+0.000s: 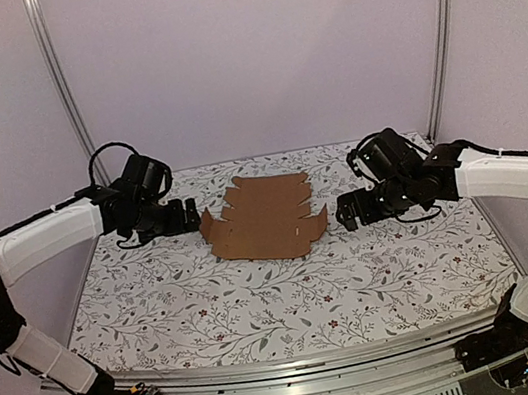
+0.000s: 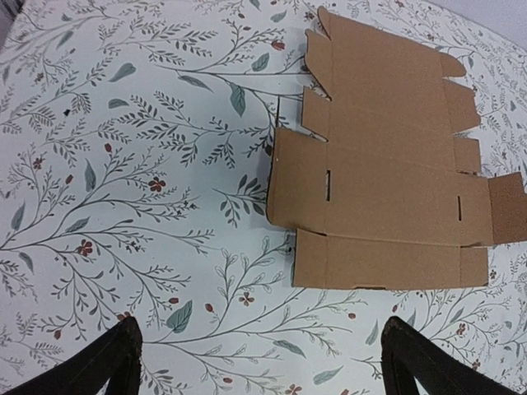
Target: Fold the paper box
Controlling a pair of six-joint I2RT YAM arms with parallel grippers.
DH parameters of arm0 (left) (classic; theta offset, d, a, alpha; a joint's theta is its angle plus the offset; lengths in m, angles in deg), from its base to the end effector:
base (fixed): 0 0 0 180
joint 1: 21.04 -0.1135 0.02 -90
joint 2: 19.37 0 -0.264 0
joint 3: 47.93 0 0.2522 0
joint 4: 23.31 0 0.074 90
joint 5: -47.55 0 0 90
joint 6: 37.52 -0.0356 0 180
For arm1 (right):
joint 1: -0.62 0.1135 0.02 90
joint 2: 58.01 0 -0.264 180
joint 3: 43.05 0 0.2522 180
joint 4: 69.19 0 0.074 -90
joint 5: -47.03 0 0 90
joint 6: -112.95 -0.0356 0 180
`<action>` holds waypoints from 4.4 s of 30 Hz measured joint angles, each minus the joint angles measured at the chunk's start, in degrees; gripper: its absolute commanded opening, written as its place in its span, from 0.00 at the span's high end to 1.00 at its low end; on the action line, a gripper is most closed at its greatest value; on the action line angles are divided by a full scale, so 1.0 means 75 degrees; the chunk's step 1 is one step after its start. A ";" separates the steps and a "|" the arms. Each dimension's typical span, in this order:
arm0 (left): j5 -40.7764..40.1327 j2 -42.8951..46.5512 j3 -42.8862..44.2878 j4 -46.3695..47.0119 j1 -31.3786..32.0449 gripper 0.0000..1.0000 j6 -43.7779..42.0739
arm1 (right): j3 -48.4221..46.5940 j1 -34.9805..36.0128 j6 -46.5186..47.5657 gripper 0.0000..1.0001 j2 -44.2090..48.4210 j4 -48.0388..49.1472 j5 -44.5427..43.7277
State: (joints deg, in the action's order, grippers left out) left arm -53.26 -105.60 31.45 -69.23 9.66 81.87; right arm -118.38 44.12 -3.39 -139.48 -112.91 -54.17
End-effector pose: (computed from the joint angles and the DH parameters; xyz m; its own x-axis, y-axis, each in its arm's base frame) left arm 0.2777 -0.1571 0.2601 -0.7947 -0.0887 -0.6004 0.0159 0.9859 -0.1668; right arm 0.2237 0.2027 0.2643 -0.7563 -0.1176 -0.6436 -0.2777 0.9484 0.1530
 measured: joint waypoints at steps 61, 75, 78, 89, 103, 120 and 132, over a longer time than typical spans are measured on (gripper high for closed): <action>0.0501 -0.2798 0.2127 0.0417 0.1026 1.00 -0.2489 | 0.0012 -0.0003 0.2276 0.01 0.1335 -0.0058 0.1466; 0.1941 -0.2439 0.1859 0.0411 0.1699 1.00 -0.4278 | 0.0632 0.0000 0.4806 0.02 0.2573 0.0533 0.3652; 0.2078 -0.2194 0.1786 0.0487 0.1950 1.00 -0.4558 | 0.0629 0.0000 0.5082 0.02 0.2515 0.0650 0.3832; 0.2611 -0.1384 0.1702 0.0580 0.2620 1.00 -0.5141 | 0.0163 0.0000 0.6411 0.05 0.1510 0.0731 0.4007; 0.2774 -0.0796 0.1463 0.0568 0.3051 1.00 -0.5356 | -0.1128 0.0006 0.7291 0.27 0.0058 0.0691 0.4817; 0.3264 -0.0586 0.1387 0.0629 0.3194 0.98 -0.5339 | -0.1244 0.0012 0.6971 0.70 -0.0562 0.1163 0.5616; 0.3287 -0.0323 0.1172 0.0982 0.3194 0.81 -0.5289 | -0.1244 0.0015 0.6971 1.00 -0.0568 0.1035 0.6006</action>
State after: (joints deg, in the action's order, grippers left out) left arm -28.60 -108.03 40.24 -61.87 33.62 42.20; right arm -127.71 44.23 48.89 -143.74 -105.15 -9.12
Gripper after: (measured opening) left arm 0.102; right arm 0.013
